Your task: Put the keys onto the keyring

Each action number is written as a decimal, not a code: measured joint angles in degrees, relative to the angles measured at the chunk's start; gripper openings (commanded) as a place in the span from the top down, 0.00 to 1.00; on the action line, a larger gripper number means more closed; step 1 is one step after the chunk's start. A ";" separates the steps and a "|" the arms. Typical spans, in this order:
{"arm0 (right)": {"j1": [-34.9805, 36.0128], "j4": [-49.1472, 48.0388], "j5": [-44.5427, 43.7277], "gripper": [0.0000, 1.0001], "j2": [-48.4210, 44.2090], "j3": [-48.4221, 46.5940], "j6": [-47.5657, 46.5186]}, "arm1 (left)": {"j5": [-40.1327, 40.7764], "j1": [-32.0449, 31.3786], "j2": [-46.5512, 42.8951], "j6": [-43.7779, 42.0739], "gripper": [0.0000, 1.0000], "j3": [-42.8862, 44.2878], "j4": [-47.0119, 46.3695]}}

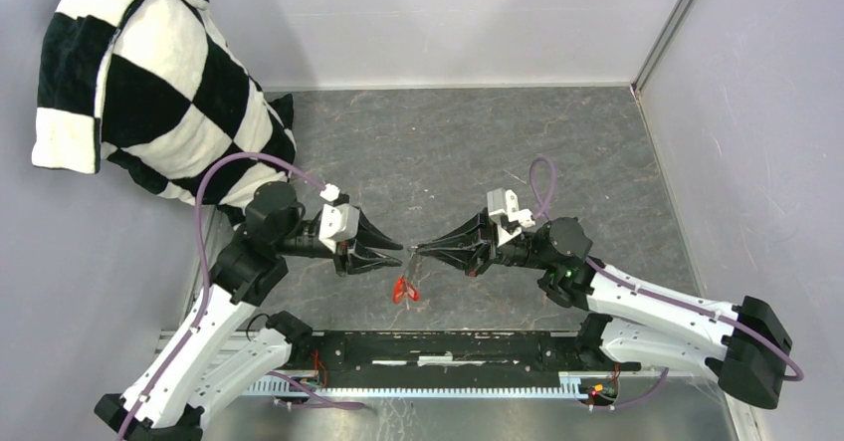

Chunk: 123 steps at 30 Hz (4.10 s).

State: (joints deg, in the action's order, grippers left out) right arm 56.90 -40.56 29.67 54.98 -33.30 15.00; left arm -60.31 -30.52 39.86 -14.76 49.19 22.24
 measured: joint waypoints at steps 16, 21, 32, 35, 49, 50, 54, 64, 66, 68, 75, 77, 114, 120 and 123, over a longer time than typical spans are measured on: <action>0.48 -7.76 -0.17 0.99 2.78 0.68 4.31 | -1.92 0.00 2.69 11.45 0.57 -2.54 -12.09; 1.01 -6.78 -0.31 0.99 2.89 0.68 3.63 | -3.06 0.00 2.71 13.14 0.71 -2.58 -13.38; 1.55 -5.27 -1.36 0.81 2.89 0.68 2.69 | -4.39 0.00 3.37 13.38 0.98 -2.67 -13.44; 1.62 -2.38 -1.57 0.67 2.49 0.44 1.29 | -4.37 0.00 3.39 10.34 0.98 -2.64 -10.45; 1.86 42.21 1.51 0.59 5.86 -26.60 -22.99 | -2.16 0.00 6.08 -10.54 0.98 0.85 9.27; 1.88 44.19 1.99 0.59 6.71 -27.36 -23.87 | -1.97 0.00 6.08 -11.15 0.98 0.85 9.62; 1.88 50.95 3.52 0.61 9.97 -28.41 -26.16 | -1.16 0.00 6.08 -12.83 0.98 0.92 10.73; 1.88 55.87 5.33 0.66 12.55 -29.38 -27.06 | 0.07 0.00 5.95 -14.05 0.98 0.92 11.54; 1.88 55.54 5.40 0.67 12.59 -29.64 -26.88 | 0.22 0.00 5.95 -14.25 0.98 0.92 11.65; 1.88 54.95 5.44 0.68 12.72 -29.70 -26.80 | 0.24 0.00 5.92 -14.45 0.98 0.92 11.74; 1.88 54.90 5.27 0.74 14.43 -30.01 -26.62 | 0.26 0.00 5.88 -14.78 0.98 0.92 11.87; 1.88 54.95 5.05 0.84 14.78 -30.12 -26.62 | 0.26 0.00 5.84 -14.78 0.98 0.92 11.93; 1.95 -8.15 -0.85 0.99 3.26 1.29 0.81 | -3.26 0.00 3.21 7.50 0.51 -2.21 -7.17; 1.99 -10.21 -0.85 0.99 4.76 1.31 1.75 | -4.55 0.00 3.02 12.55 0.56 -2.47 -12.76; 2.10 -10.82 -0.87 0.99 4.90 1.31 1.92 | -4.85 0.00 2.67 13.51 0.66 -2.82 -13.81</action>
State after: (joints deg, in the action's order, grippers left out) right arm 59.00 -51.37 28.80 59.88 -31.99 16.93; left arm -65.17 -30.52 42.52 -1.26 46.37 8.43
